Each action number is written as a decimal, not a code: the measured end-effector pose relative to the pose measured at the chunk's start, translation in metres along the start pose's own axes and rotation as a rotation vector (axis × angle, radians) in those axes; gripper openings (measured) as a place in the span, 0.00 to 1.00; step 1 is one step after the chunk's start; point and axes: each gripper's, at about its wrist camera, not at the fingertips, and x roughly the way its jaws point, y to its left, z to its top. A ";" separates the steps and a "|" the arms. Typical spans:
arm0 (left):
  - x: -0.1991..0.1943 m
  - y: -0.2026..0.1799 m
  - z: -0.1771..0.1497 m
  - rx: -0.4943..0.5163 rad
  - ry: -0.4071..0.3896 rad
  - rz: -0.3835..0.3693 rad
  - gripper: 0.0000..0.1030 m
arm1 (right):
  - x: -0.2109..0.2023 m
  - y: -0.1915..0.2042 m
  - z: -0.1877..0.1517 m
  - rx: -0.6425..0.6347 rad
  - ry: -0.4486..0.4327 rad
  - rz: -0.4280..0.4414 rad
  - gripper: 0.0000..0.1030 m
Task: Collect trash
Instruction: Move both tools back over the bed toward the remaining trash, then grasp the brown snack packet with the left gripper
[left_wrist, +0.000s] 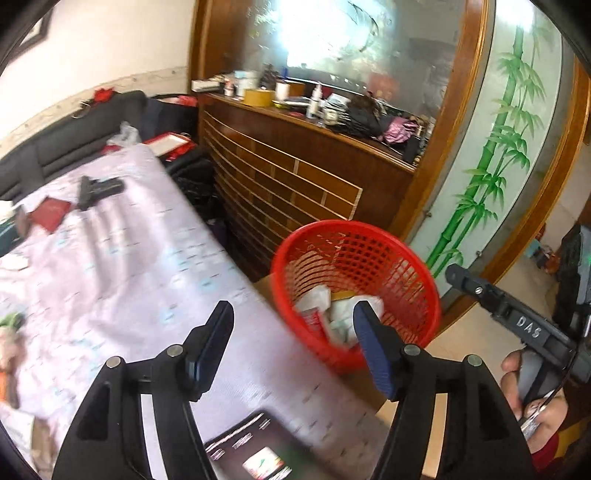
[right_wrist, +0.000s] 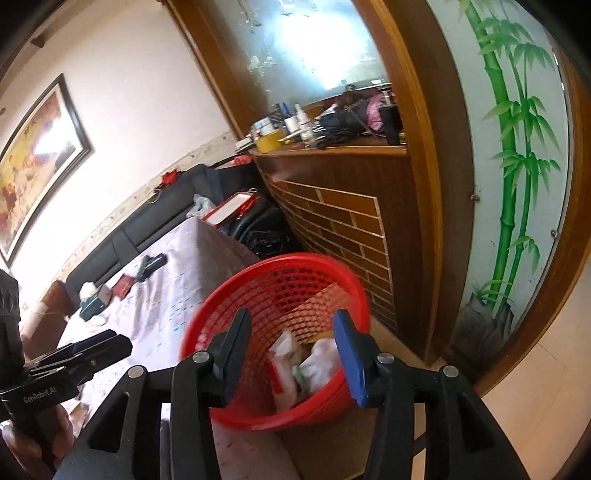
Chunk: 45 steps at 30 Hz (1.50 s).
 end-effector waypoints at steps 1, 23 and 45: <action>-0.010 0.006 -0.007 0.003 -0.009 0.016 0.64 | -0.005 0.008 -0.004 -0.012 0.001 0.016 0.49; -0.189 0.241 -0.156 -0.380 -0.108 0.379 0.66 | -0.013 0.213 -0.088 -0.358 0.134 0.270 0.57; -0.177 0.358 -0.216 -0.589 0.086 0.291 0.54 | 0.013 0.264 -0.123 -0.450 0.240 0.305 0.57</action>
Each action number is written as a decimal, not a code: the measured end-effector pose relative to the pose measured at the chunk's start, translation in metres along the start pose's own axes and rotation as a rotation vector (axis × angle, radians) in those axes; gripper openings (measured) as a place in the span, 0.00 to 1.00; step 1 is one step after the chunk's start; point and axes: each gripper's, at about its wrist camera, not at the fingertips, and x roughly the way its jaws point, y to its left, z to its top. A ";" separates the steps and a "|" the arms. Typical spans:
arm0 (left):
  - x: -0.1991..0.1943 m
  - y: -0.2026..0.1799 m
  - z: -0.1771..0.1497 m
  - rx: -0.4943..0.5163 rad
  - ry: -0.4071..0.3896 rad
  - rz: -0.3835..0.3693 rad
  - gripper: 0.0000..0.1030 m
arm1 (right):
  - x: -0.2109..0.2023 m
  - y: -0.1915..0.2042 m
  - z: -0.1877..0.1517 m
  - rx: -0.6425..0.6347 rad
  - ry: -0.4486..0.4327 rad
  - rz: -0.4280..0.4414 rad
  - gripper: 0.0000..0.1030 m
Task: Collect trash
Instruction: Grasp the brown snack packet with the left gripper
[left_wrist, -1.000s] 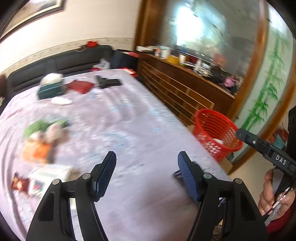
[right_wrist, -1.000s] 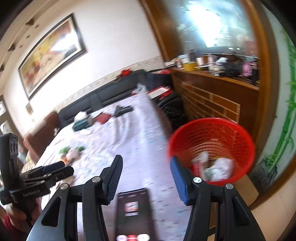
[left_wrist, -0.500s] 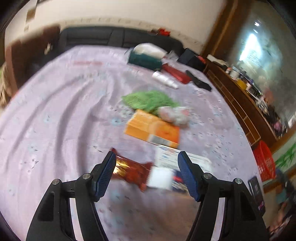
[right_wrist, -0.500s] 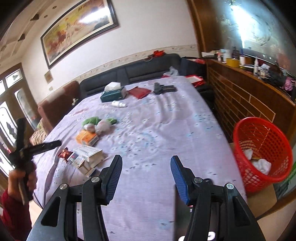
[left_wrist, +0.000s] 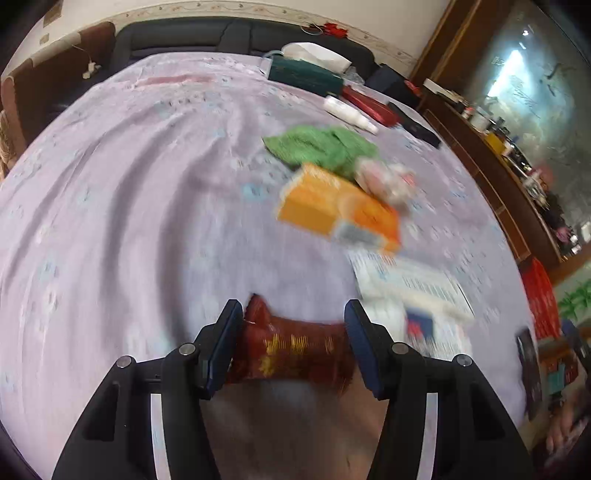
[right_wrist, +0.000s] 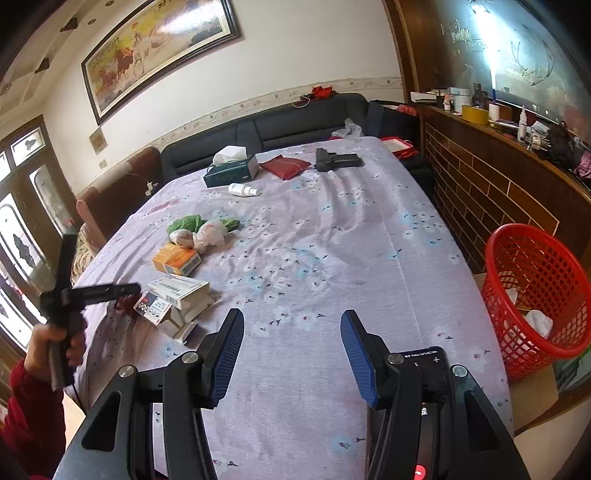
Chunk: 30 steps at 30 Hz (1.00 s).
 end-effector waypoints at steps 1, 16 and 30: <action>-0.007 -0.003 -0.011 0.012 0.008 -0.023 0.55 | 0.002 0.001 0.000 -0.001 0.003 0.004 0.57; -0.027 -0.035 -0.037 0.271 -0.028 -0.022 0.69 | 0.027 0.027 -0.002 -0.033 0.096 0.144 0.57; -0.002 -0.036 -0.048 0.213 -0.045 0.122 0.36 | 0.081 0.117 0.009 -0.266 0.244 0.313 0.57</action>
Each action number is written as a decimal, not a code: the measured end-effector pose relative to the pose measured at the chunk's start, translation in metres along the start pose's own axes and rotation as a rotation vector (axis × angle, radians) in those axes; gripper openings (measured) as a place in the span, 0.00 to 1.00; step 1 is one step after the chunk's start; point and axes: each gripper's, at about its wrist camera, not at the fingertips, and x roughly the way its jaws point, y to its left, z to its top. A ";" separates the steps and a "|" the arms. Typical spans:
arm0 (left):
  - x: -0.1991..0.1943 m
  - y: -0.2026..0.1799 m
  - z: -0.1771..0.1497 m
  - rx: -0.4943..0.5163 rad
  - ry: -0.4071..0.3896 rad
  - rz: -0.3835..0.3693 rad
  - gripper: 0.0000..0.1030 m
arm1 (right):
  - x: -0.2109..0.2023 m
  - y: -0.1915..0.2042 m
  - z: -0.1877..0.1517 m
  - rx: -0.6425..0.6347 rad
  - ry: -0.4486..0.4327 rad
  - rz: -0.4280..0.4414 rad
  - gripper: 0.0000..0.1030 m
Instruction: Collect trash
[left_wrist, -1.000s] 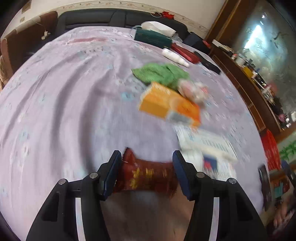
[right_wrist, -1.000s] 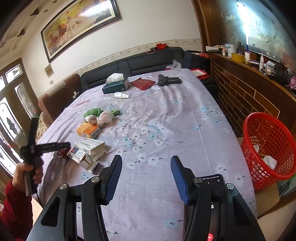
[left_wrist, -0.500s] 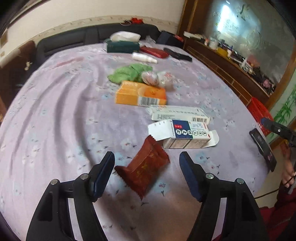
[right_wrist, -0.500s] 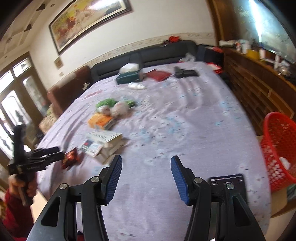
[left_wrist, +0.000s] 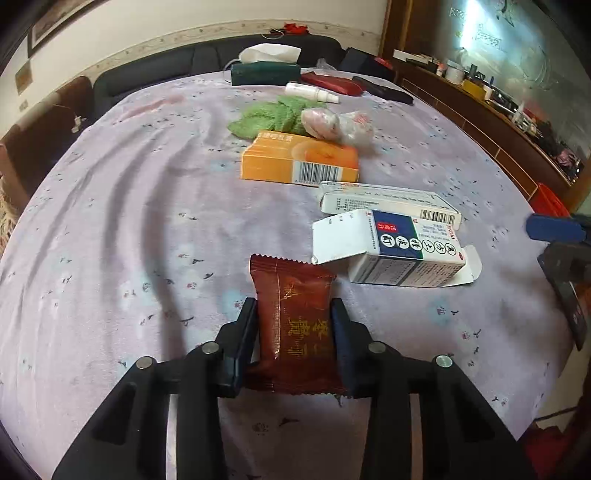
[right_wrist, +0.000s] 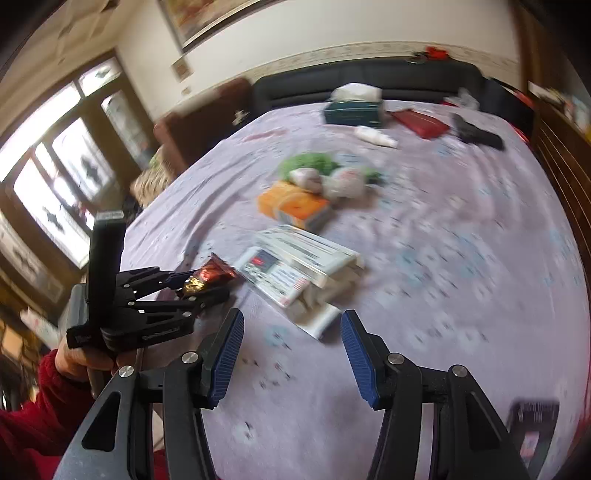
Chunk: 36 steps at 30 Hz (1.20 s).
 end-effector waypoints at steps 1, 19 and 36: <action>-0.001 0.002 -0.001 -0.015 -0.008 -0.010 0.36 | 0.008 0.007 0.005 -0.041 0.010 -0.002 0.57; -0.006 0.009 -0.012 -0.076 -0.084 -0.060 0.36 | 0.091 0.017 0.042 -0.266 0.215 0.058 0.57; -0.007 0.005 -0.013 -0.084 -0.093 -0.027 0.33 | 0.076 0.039 0.012 -0.230 0.124 -0.096 0.38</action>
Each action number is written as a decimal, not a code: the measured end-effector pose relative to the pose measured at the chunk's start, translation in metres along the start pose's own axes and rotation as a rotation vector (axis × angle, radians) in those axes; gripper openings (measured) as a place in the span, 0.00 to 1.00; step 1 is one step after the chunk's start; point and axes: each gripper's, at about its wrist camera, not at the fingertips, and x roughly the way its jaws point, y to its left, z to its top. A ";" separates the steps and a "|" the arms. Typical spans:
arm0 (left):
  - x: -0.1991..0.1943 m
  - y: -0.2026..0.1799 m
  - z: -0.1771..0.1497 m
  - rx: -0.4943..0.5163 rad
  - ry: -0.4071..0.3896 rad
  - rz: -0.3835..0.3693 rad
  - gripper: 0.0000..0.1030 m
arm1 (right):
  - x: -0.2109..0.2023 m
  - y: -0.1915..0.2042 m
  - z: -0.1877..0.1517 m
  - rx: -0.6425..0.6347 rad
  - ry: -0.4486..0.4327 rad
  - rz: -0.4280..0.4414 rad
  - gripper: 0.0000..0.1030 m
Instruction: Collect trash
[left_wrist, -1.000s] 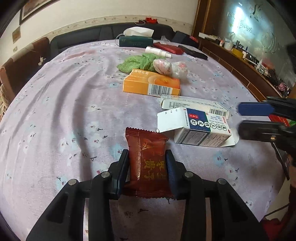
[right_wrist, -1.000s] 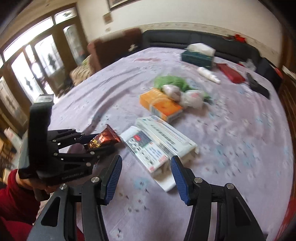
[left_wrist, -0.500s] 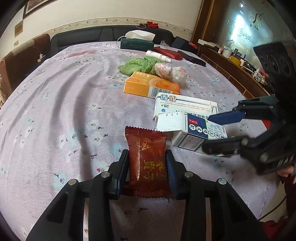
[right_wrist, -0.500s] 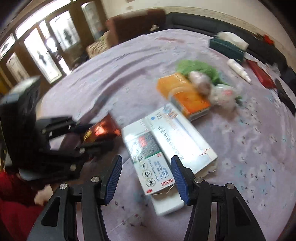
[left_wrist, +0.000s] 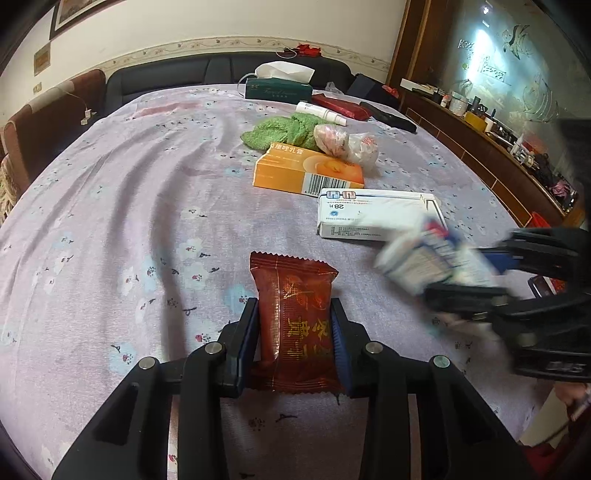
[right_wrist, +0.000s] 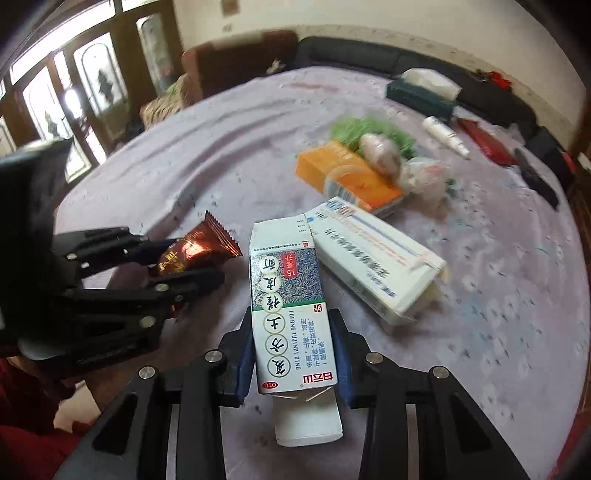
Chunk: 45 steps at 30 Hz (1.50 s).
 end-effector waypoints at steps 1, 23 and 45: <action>-0.001 -0.001 0.000 0.001 -0.006 0.008 0.32 | -0.012 -0.002 -0.006 0.035 -0.031 -0.034 0.38; -0.015 -0.109 0.008 0.056 -0.123 -0.004 0.30 | -0.092 -0.064 -0.102 0.438 -0.244 -0.277 0.39; -0.006 -0.127 0.005 0.089 -0.104 0.016 0.30 | -0.096 -0.068 -0.108 0.428 -0.282 -0.243 0.39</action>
